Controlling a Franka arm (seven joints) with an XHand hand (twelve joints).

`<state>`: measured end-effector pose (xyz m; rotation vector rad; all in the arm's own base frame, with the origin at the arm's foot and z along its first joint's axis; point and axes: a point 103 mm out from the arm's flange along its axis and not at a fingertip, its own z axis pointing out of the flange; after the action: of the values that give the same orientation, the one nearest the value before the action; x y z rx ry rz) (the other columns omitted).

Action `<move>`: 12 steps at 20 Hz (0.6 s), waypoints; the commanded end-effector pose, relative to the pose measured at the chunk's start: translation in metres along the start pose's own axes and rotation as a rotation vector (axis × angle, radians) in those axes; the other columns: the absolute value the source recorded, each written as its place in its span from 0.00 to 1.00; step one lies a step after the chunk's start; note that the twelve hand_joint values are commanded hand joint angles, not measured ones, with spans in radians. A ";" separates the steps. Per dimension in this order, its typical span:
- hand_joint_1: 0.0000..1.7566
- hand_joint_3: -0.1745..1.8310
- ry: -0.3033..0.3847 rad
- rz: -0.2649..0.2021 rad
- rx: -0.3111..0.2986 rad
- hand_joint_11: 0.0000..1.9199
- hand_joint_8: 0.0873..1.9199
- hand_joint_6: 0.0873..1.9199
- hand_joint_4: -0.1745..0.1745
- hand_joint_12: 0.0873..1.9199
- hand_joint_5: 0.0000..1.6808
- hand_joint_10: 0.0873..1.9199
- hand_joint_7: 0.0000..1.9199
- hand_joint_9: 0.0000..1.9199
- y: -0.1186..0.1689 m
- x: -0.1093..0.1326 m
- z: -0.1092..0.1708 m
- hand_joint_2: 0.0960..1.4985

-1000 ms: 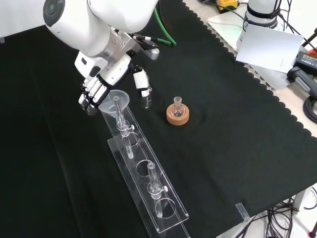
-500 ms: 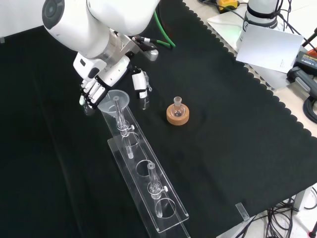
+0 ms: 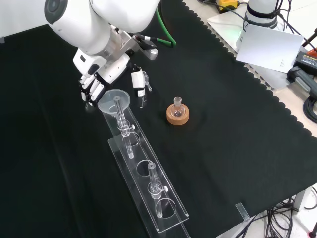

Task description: Pick up the funnel from the transparent funnel stand.

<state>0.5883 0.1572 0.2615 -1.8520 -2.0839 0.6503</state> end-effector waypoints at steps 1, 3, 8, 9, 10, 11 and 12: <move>0.34 0.10 -0.045 0.009 -0.028 0.00 0.26 0.00 0.53 0.62 0.20 0.41 0.25 0.04 -0.001 0.004 0.002 0.45; 0.35 0.10 -0.044 0.010 -0.037 0.00 0.26 0.00 0.55 0.62 0.23 0.41 0.28 0.06 -0.002 0.004 0.002 0.45; 0.39 0.11 -0.035 0.026 -0.072 0.00 0.25 0.00 0.56 0.67 0.35 0.36 0.42 0.20 -0.003 0.006 -0.001 0.46; 0.40 0.12 -0.031 0.030 -0.080 0.00 0.26 0.00 0.56 0.69 0.39 0.34 0.45 0.24 -0.004 0.005 -0.002 0.46; 0.41 0.12 -0.023 0.036 -0.101 0.00 0.28 0.02 0.56 0.70 0.42 0.32 0.48 0.28 -0.005 0.004 -0.003 0.46; 0.42 0.13 -0.020 0.039 -0.112 0.00 0.31 0.06 0.57 0.71 0.45 0.28 0.51 0.33 -0.006 0.002 -0.005 0.46; 0.43 0.15 -0.024 0.041 -0.120 0.00 0.35 0.13 0.57 0.73 0.46 0.24 0.53 0.38 -0.008 0.000 -0.007 0.46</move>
<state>0.5842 0.1613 0.2623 -1.9170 -2.1345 0.6277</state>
